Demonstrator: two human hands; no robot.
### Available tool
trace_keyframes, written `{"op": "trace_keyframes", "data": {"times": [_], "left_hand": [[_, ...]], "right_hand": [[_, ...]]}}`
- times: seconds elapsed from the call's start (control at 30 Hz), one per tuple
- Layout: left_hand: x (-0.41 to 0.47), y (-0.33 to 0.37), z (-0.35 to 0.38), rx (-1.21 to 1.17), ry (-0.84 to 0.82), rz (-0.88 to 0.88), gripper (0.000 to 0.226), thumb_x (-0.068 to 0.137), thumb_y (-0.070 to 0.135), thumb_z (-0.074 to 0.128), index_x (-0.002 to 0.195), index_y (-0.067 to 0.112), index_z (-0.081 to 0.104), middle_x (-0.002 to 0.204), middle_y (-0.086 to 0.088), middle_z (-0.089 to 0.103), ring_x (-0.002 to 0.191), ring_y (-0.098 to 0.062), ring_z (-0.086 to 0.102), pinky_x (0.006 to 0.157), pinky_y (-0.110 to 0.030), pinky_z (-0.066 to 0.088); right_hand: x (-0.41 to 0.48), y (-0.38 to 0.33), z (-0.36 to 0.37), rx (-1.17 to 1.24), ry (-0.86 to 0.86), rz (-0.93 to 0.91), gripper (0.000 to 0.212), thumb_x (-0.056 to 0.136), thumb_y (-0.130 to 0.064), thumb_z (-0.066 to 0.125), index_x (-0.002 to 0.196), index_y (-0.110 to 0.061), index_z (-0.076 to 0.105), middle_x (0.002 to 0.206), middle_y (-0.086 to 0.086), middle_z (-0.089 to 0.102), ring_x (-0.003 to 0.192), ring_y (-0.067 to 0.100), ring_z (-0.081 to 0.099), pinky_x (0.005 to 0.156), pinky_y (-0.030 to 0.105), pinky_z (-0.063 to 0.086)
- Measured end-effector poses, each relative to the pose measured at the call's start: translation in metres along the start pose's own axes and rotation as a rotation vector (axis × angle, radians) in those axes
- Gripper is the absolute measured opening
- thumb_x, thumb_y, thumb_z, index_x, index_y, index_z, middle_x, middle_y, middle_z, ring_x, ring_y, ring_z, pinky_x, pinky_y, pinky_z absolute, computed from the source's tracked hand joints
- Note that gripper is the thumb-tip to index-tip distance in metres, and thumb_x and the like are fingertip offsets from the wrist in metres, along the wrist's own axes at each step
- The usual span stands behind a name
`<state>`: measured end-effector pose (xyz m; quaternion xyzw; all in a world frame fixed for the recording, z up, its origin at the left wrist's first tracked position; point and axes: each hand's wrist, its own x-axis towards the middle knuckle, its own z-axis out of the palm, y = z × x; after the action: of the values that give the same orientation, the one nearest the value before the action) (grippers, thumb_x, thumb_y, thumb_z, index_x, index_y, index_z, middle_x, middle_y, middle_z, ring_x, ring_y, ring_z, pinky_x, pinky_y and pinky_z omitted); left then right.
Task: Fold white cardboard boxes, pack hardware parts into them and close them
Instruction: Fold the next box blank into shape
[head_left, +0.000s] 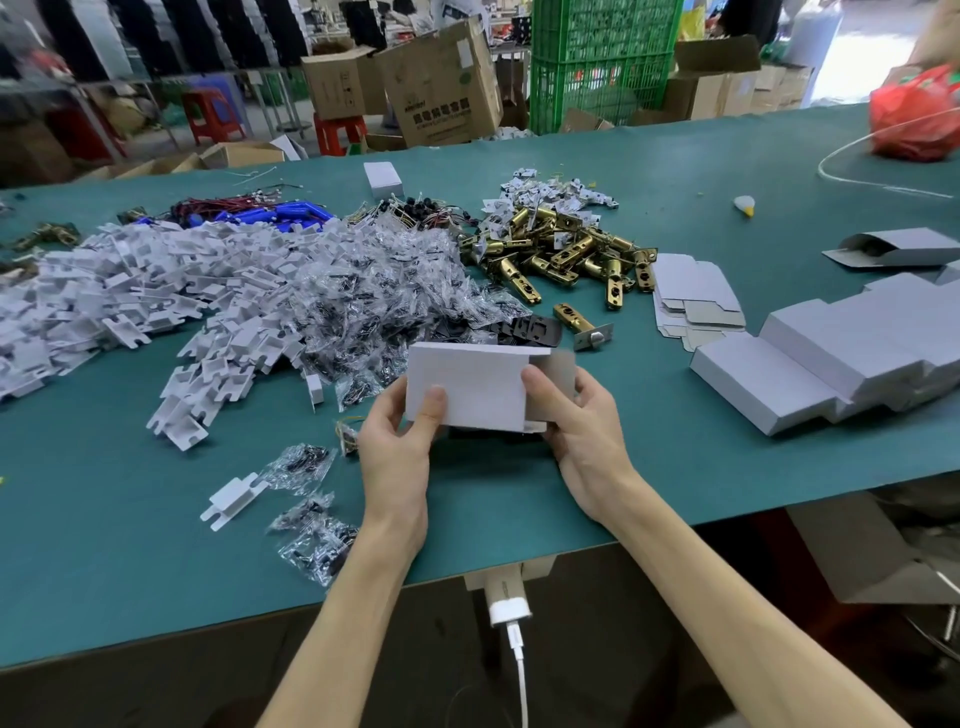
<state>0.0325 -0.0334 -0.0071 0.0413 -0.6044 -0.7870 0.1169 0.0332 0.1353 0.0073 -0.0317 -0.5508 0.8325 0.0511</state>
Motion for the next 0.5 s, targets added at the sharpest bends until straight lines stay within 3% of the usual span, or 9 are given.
{"op": "trace_keyframes", "data": {"times": [0.1, 0.2, 0.3, 0.37, 0.5], "left_hand": [[-0.0017, 0.0002, 0.0007, 0.055, -0.078, 0.011, 0.046, 0.091, 0.031, 0.075, 0.133, 0.016, 0.064, 0.124, 0.001, 0.074, 0.114, -0.022, 0.072, 0.101, -0.045, 0.057], [-0.0033, -0.0006, 0.0025, 0.066, -0.101, 0.040, 0.038, 0.091, 0.021, 0.077, 0.127, 0.019, 0.066, 0.122, 0.002, 0.074, 0.112, -0.022, 0.073, 0.095, -0.043, 0.060], [-0.0045, -0.0011, 0.0039, 0.021, -0.099, 0.082, 0.032, 0.088, 0.010, 0.080, 0.116, 0.021, 0.068, 0.119, -0.001, 0.074, 0.109, -0.025, 0.073, 0.083, -0.036, 0.063], [-0.0046, -0.0011, 0.0034, 0.023, -0.085, 0.116, 0.031, 0.086, 0.009, 0.081, 0.110, 0.024, 0.070, 0.116, -0.002, 0.075, 0.109, -0.025, 0.072, 0.085, -0.038, 0.063], [-0.0054, 0.0010, 0.0027, 0.163, -0.127, 0.302, 0.041, 0.085, -0.007, 0.077, 0.112, 0.023, 0.073, 0.123, 0.002, 0.071, 0.122, -0.013, 0.063, 0.086, -0.024, 0.057]], "right_hand": [[0.0005, 0.0008, -0.0016, 0.032, 0.056, -0.018, 0.049, 0.082, -0.032, 0.078, 0.122, -0.007, 0.062, 0.116, 0.012, 0.074, 0.108, 0.031, 0.070, 0.092, 0.044, 0.058], [0.0024, 0.0024, -0.0018, 0.072, 0.130, -0.038, 0.059, 0.078, -0.035, 0.079, 0.125, -0.006, 0.058, 0.115, 0.009, 0.075, 0.113, 0.031, 0.069, 0.095, 0.047, 0.056], [0.0049, 0.0020, 0.0011, 0.162, 0.140, 0.002, 0.072, 0.077, -0.035, 0.077, 0.134, -0.002, 0.047, 0.112, 0.006, 0.076, 0.111, 0.023, 0.071, 0.087, 0.032, 0.060], [0.0051, 0.0031, 0.0027, 0.158, 0.094, 0.022, 0.076, 0.079, -0.038, 0.074, 0.138, -0.002, 0.044, 0.115, 0.010, 0.074, 0.108, 0.024, 0.072, 0.085, 0.028, 0.060], [0.0036, 0.0026, 0.0048, 0.100, -0.030, 0.024, 0.082, 0.075, -0.052, 0.073, 0.135, -0.002, 0.049, 0.113, 0.012, 0.073, 0.108, 0.036, 0.071, 0.088, 0.043, 0.061]]}}
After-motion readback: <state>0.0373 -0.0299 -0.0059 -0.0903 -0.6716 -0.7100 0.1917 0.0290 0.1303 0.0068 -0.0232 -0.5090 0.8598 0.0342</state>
